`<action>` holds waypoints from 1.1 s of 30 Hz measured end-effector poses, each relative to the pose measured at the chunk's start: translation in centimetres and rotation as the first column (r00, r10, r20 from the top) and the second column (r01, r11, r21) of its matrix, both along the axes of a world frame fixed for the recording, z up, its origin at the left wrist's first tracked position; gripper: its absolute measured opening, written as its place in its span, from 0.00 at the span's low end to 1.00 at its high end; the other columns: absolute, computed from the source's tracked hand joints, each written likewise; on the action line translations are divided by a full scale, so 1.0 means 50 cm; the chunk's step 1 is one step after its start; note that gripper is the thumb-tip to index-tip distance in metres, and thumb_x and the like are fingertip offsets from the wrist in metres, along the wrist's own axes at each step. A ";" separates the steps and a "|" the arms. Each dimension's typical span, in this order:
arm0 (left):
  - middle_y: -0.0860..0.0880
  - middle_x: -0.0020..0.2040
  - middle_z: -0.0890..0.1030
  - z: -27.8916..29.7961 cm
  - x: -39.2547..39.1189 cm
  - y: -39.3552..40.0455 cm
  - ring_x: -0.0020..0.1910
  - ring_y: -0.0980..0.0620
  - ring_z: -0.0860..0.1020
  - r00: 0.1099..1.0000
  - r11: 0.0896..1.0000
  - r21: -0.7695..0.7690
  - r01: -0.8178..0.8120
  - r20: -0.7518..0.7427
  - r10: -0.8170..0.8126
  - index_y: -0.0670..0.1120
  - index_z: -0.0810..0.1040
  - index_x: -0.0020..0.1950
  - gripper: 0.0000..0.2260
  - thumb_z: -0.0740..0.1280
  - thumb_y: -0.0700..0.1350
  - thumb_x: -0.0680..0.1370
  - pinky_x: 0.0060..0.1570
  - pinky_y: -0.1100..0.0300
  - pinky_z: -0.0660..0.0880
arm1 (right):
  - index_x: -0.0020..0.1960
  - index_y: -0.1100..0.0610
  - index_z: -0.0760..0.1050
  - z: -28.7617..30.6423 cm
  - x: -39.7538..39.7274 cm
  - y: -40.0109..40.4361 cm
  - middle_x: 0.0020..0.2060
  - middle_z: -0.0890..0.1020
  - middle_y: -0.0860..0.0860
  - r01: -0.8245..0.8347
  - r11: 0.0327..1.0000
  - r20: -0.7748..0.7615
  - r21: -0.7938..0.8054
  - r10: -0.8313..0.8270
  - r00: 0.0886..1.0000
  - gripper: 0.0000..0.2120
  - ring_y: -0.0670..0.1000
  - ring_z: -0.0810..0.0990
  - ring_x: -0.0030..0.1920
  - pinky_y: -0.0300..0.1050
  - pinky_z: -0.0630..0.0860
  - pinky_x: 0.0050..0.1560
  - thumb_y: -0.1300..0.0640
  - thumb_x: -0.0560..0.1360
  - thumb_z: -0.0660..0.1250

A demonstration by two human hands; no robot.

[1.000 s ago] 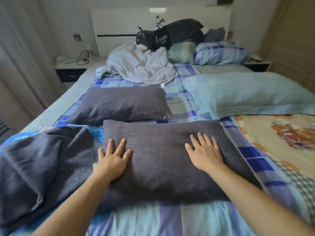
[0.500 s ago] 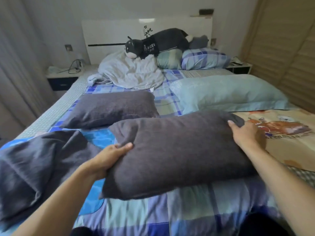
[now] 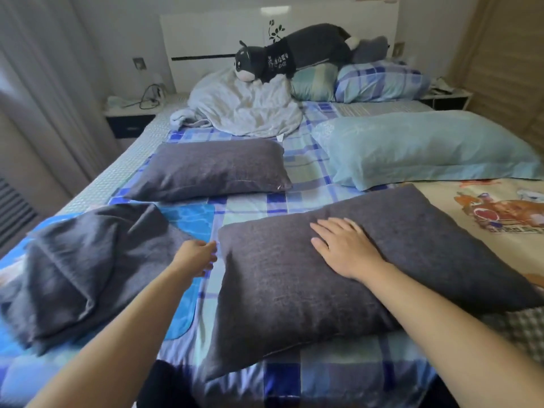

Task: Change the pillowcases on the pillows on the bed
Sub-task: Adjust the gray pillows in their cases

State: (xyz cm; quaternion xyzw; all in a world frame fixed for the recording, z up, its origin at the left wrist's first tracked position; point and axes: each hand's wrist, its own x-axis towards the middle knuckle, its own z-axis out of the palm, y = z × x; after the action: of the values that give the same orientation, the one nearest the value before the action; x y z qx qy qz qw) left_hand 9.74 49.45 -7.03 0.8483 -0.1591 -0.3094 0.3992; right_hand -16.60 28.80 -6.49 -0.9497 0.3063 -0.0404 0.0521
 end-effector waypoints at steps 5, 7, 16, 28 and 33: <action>0.47 0.40 0.80 -0.025 0.044 -0.036 0.34 0.51 0.77 0.974 0.971 -0.168 -0.171 -0.178 0.141 0.44 0.78 0.44 0.11 0.63 0.47 0.83 0.37 0.60 0.73 | 0.73 0.55 0.72 -0.096 -0.102 0.033 0.70 0.75 0.49 -0.085 0.977 0.308 -0.197 0.144 0.940 0.24 0.52 0.72 0.71 0.56 0.62 0.75 0.48 0.80 0.57; 0.47 0.36 0.78 -0.025 0.052 -0.064 0.31 0.53 0.74 0.968 0.961 -0.223 -0.166 -0.224 0.115 0.45 0.77 0.40 0.11 0.62 0.40 0.82 0.32 0.64 0.72 | 0.72 0.57 0.73 -0.104 -0.109 0.038 0.70 0.75 0.50 -0.086 0.966 0.364 -0.242 0.173 0.915 0.24 0.53 0.72 0.71 0.58 0.63 0.74 0.50 0.79 0.58; 0.50 0.44 0.82 -0.019 0.078 -0.066 0.37 0.55 0.79 0.937 0.885 -0.409 -0.222 -0.340 0.077 0.46 0.83 0.51 0.12 0.64 0.51 0.84 0.33 0.63 0.76 | 0.72 0.57 0.74 -0.118 -0.088 0.028 0.70 0.75 0.51 -0.100 0.965 0.356 -0.241 0.183 0.916 0.24 0.55 0.73 0.70 0.59 0.64 0.73 0.50 0.79 0.58; 0.40 0.58 0.82 0.098 -0.010 -0.350 0.56 0.38 0.78 0.689 0.913 0.317 0.258 0.602 -0.404 0.45 0.83 0.56 0.12 0.64 0.49 0.79 0.54 0.49 0.73 | 0.65 0.57 0.80 -0.165 -0.104 0.052 0.61 0.82 0.49 -0.105 0.979 0.349 -0.172 0.160 0.923 0.20 0.52 0.79 0.61 0.48 0.62 0.73 0.52 0.78 0.59; 0.45 0.78 0.62 -0.005 -0.168 -0.217 0.77 0.41 0.58 0.465 0.897 0.328 0.297 0.770 -0.436 0.58 0.63 0.78 0.23 0.56 0.59 0.82 0.75 0.40 0.53 | 0.78 0.53 0.64 -0.124 -0.046 0.047 0.77 0.65 0.54 0.093 0.989 0.142 -0.115 -0.076 0.987 0.28 0.56 0.64 0.76 0.56 0.56 0.77 0.46 0.80 0.52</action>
State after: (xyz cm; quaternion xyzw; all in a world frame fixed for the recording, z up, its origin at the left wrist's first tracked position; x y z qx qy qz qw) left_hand 1.37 38.58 -7.27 0.8641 -0.4830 0.0376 0.1363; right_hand -18.92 31.13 -12.70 -0.9321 0.3391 -0.1265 0.0136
